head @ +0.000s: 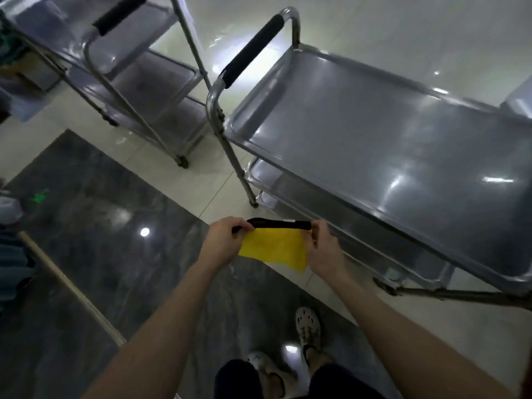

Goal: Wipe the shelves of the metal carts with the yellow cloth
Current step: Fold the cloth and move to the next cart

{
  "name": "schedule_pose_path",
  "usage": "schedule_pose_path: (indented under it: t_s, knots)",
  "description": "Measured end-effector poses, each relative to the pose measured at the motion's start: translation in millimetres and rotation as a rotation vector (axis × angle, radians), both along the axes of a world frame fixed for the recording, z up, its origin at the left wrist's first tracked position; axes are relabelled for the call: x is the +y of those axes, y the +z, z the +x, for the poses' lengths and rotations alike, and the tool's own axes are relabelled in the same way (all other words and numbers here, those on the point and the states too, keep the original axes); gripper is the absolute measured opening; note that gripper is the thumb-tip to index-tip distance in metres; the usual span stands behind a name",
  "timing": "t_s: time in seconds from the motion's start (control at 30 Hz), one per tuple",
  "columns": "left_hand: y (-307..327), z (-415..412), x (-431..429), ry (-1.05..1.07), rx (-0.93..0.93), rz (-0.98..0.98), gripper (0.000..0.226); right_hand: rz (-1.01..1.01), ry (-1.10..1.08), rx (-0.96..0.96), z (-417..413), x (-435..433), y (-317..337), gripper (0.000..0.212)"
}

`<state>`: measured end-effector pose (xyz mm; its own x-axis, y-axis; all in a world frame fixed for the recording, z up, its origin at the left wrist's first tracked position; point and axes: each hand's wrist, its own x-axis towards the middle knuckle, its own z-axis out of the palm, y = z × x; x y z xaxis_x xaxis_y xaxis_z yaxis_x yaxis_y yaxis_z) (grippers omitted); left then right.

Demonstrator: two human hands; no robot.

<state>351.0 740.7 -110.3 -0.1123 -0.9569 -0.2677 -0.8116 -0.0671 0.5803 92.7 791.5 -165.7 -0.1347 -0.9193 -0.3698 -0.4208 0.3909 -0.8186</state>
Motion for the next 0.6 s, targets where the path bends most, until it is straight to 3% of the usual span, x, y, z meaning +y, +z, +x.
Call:
schedule_pose_path:
  t_s: [0.07,0.33,0.5,0.6]
  knots:
    - [-12.2,-3.2,-22.7,-0.068,0.019,0.000,0.025,0.002,-0.089,-0.005,5.6,0.2,-9.4,0.021]
    - [-61.0,21.5,-120.4,-0.431,0.051,0.126,0.025,-0.040,-0.416,0.040,71.5,-16.1,-40.6,0.049]
    - [-94.1,48.6,-163.6,-0.513,0.059,0.161,0.013,-0.004,-0.518,0.132,120.9,-30.7,-67.6,0.019]
    - [-114.0,58.4,-169.3,-0.526,0.037,0.103,0.016,0.018,-0.561,0.162,145.0,-39.7,-85.2,0.024]
